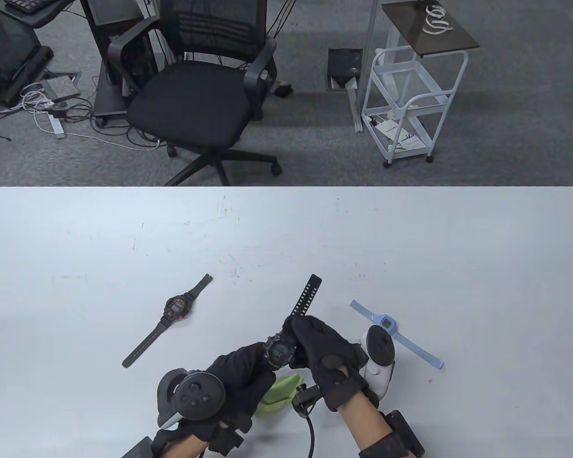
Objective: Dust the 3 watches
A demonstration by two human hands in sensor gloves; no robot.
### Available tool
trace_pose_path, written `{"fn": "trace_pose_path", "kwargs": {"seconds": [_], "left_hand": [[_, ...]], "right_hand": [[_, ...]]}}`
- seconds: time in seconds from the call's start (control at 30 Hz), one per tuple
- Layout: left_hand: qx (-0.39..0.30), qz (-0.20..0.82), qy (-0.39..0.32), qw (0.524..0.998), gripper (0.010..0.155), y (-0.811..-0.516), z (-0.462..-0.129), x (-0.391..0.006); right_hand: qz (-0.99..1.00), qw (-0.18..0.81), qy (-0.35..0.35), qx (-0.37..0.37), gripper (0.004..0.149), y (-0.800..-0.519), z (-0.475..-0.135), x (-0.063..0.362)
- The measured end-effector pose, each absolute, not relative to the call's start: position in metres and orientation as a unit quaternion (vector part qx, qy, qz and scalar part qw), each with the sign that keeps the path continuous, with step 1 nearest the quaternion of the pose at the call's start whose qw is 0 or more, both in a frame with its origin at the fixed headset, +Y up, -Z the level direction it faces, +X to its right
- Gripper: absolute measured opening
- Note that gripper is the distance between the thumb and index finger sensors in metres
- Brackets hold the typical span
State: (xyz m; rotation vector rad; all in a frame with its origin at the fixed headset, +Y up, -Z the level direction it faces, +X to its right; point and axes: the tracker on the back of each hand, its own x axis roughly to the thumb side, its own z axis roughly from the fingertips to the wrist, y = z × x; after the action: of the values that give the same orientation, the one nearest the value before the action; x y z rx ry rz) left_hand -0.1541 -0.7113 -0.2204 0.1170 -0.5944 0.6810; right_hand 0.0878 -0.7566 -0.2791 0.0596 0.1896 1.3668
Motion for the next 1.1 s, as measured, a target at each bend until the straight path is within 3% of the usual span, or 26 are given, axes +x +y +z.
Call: {"fn": "trace_pose_path", "kwargs": {"seconds": [0.17, 0.4, 0.53, 0.83, 1.1], "left_hand": [[0.026, 0.340, -0.287, 0.895, 0.074, -0.712, -0.226, -0.165], [-0.004, 0.343, -0.243, 0.907, 0.070, -0.709, -0.237, -0.191], [-0.032, 0.317, -0.221, 0.922, 0.081, -0.708, -0.243, -0.203], [-0.046, 0.268, -0.198, 0.942, 0.059, -0.706, -0.249, -0.215], [-0.131, 0.197, -0.188, 0.953, 0.065, -0.722, -0.251, -0.204]], "right_hand": [[0.614, 0.786, 0.064, 0.025, 0.045, -0.746, -0.283, 0.105], [0.606, 0.795, 0.029, 0.002, 0.046, -0.741, -0.286, 0.134], [0.611, 0.791, 0.028, 0.000, 0.046, -0.742, -0.287, 0.137], [0.626, 0.779, 0.027, 0.009, 0.046, -0.741, -0.288, 0.136], [0.633, 0.774, 0.034, 0.013, 0.046, -0.741, -0.289, 0.137]]}}
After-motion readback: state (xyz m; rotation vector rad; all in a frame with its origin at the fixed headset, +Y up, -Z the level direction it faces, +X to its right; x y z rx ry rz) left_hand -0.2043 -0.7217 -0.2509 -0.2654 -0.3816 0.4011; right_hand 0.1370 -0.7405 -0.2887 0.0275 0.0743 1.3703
